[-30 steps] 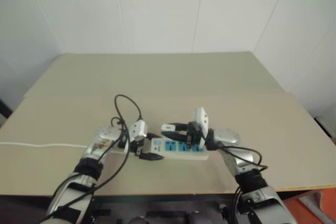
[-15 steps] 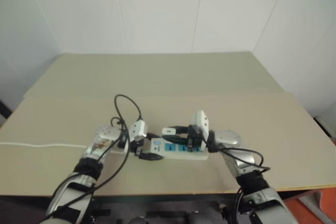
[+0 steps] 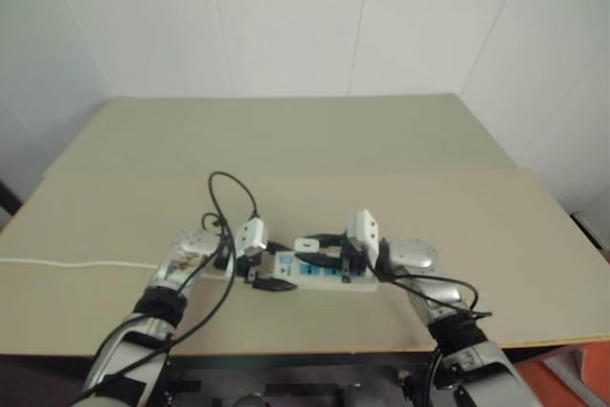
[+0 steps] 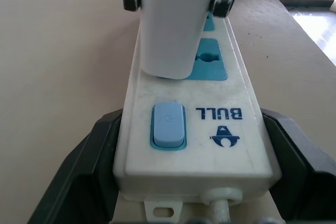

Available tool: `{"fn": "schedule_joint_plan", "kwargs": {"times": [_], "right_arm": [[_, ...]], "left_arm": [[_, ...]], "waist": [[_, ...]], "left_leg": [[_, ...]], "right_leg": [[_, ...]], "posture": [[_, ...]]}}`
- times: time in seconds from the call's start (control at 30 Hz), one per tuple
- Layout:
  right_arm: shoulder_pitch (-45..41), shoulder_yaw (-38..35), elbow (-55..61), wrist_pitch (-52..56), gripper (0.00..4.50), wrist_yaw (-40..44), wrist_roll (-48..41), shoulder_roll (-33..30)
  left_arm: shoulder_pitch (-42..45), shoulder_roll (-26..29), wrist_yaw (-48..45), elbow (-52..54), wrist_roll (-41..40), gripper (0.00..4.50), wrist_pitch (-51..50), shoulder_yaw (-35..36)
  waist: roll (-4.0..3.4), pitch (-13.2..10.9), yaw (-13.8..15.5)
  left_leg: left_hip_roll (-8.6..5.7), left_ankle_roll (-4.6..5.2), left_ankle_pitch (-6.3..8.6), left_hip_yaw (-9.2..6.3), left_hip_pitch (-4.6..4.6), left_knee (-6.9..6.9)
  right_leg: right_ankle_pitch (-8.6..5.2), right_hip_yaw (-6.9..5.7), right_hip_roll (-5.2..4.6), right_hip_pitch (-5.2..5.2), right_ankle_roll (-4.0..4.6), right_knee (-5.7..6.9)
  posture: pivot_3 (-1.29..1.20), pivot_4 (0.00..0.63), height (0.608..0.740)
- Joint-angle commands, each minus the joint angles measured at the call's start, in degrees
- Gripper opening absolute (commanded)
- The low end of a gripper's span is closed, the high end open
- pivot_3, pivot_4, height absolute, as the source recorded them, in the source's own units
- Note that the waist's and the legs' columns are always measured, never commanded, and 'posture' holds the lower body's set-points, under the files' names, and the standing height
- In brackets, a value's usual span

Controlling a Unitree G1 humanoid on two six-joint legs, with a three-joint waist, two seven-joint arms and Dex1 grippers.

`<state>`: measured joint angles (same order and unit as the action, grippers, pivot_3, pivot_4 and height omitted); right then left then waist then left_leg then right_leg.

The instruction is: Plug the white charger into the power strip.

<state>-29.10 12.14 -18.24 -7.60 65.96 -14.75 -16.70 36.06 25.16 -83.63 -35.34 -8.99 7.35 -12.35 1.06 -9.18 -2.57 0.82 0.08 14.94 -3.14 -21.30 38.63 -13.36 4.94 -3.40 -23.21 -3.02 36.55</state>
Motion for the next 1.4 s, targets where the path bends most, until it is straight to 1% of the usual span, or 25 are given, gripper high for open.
{"fn": "schedule_joint_plan", "kwargs": {"times": [0.03,0.27,0.6,0.67,0.73,0.83,0.93,1.13,1.3,1.37,1.4], "right_arm": [[1.00,0.13,-2.64,-1.84,1.16,0.96,2.18,-2.19],[-0.79,0.29,-8.69,-4.01,1.16,2.35,2.82,-3.56],[-3.71,0.34,-18.81,-4.23,1.16,5.71,3.86,-5.39],[-4.11,0.41,-19.73,-3.67,1.16,6.73,3.77,-5.60],[-4.54,0.49,-20.14,-1.57,1.16,8.21,3.17,-5.81],[-5.02,1.23,-20.59,-0.69,1.16,10.79,3.33,-6.21],[-5.77,2.20,-20.33,0.17,1.16,12.10,3.55,-5.11],[-7.13,2.78,-19.56,1.34,1.16,10.73,3.04,-1.37],[-6.55,2.58,-19.60,0.00,1.16,9.58,3.46,-0.74],[-5.98,2.80,-19.04,-0.37,1.89,10.22,3.49,-1.09],[-5.89,2.77,-18.90,-0.18,2.11,10.87,3.25,-1.16]], "left_arm": [[-1.72,1.99,-0.54,-0.74,2.94,3.31,-0.07,-1.96],[-2.58,2.52,-0.18,0.49,2.49,3.31,-0.52,-1.72],[-5.01,4.08,0.90,3.26,1.82,3.31,-1.65,-0.93],[-5.23,4.27,1.15,3.66,1.76,3.31,-1.84,-0.89],[-5.47,4.39,1.33,4.09,1.66,3.31,-1.99,-0.93],[-6.35,4.66,1.53,5.28,1.40,3.31,-2.24,-0.87],[-7.11,5.08,1.65,6.33,1.31,3.31,-2.59,-0.89],[-7.68,5.60,2.35,7.52,0.99,3.31,-3.04,-0.88],[-8.19,5.46,3.30,8.03,0.49,3.31,-2.72,-0.75],[-8.36,5.38,3.47,8.13,0.52,3.31,-2.64,-0.82],[-8.38,5.33,3.52,8.16,0.51,3.31,-2.69,-0.83]], "waist": [[0.00,0.00,0.01],[0.00,0.00,0.00],[0.02,0.04,-0.08],[0.02,0.03,-0.09],[0.03,0.04,-0.13],[0.03,0.04,-0.12],[0.03,0.04,-0.09],[0.03,0.04,-0.47],[0.02,0.04,-1.01],[0.03,0.05,-1.14],[0.03,0.05,-1.15]], "left_leg": [[0.00,0.00,0.00,0.00,0.01,0.00],[0.00,0.00,0.00,0.00,0.12,0.00],[0.01,0.00,0.00,0.00,0.32,-0.02],[0.02,0.00,0.00,0.01,0.52,-0.10],[0.02,0.00,0.00,0.03,1.08,-0.50],[0.03,0.00,0.01,0.03,1.08,-0.56],[0.03,-0.01,0.01,0.02,1.07,-0.61],[0.05,-0.01,0.01,0.02,1.10,-0.65],[0.06,-0.01,0.01,0.01,1.11,-0.67],[0.06,-0.01,0.01,0.01,1.11,-0.67],[0.06,-0.01,0.01,0.01,1.11,-0.67]], "right_leg": [[0.00,0.00,0.00,0.02,0.00,0.00],[0.00,0.01,0.00,0.11,0.00,0.01],[0.00,0.01,0.00,0.30,0.01,0.00],[-0.01,0.01,0.00,0.50,0.03,-0.06],[-0.02,0.01,-0.01,1.04,0.03,-0.41],[-0.03,0.01,-0.01,1.02,0.02,-0.44],[-0.04,0.01,-0.02,1.01,0.03,-0.47],[-0.04,0.01,-0.01,0.99,0.06,-0.43],[-0.05,0.00,0.00,0.98,0.08,-0.41],[-0.05,0.01,0.00,0.98,0.08,-0.41],[-0.05,0.00,0.00,0.98,0.08,-0.41]], "posture": [[0.00,0.150,0.740],[0.00,0.150,0.740],[0.00,0.150,0.740],[0.00,0.150,0.740],[0.00,0.150,0.740],[0.00,0.150,0.740],[0.00,0.150,0.740],[0.00,0.150,0.740],[0.00,0.150,0.740],[0.00,0.150,0.740],[0.00,0.150,0.740]]}}
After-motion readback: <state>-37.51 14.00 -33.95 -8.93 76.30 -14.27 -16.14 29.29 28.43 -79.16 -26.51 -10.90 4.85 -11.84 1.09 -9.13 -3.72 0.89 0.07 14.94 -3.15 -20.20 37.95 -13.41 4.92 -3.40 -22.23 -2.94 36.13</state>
